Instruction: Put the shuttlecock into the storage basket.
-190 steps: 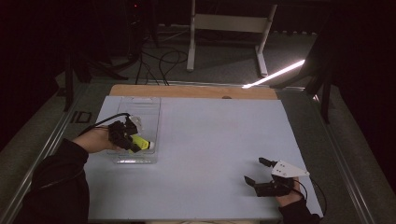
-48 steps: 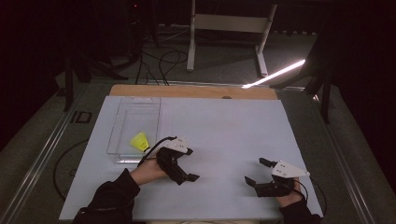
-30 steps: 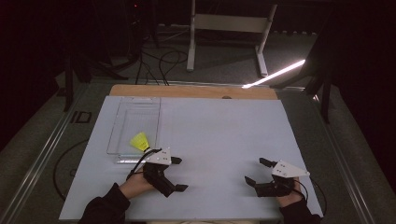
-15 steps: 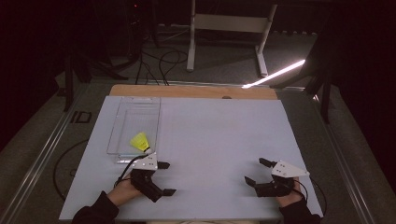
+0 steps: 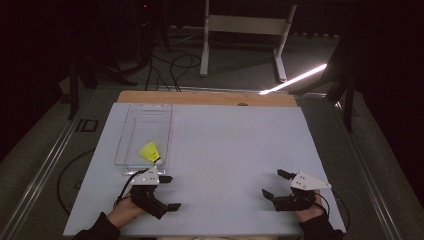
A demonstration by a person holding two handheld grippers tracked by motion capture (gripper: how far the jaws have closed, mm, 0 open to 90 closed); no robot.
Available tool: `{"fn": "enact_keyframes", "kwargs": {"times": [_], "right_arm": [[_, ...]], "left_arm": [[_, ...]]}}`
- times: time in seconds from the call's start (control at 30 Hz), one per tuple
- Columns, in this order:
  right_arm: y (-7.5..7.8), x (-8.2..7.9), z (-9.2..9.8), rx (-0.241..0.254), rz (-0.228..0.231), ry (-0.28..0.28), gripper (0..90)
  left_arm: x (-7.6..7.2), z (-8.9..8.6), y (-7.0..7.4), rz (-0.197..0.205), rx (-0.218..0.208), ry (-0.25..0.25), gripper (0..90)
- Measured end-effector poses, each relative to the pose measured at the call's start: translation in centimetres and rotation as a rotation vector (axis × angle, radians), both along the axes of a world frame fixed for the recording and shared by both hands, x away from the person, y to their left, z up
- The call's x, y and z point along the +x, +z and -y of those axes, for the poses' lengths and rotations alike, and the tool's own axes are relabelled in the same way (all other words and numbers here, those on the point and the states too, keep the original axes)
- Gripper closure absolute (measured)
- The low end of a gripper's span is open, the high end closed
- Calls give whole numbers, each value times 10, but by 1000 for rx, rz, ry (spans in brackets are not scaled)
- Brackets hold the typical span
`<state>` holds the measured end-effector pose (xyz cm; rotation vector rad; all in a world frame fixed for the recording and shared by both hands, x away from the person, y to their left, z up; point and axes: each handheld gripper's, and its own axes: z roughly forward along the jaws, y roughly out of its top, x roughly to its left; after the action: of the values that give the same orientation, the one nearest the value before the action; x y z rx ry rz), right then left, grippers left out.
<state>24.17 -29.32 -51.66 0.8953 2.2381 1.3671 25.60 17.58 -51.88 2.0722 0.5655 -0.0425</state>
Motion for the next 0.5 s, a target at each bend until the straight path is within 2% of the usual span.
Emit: {"fn": "enact_keyframes", "kwargs": {"times": [0.5], "right_arm": [[0,0,0,-4,-7,0,88]], "left_arm": [[-1,-1,-4,9,-12,56,0]]}}
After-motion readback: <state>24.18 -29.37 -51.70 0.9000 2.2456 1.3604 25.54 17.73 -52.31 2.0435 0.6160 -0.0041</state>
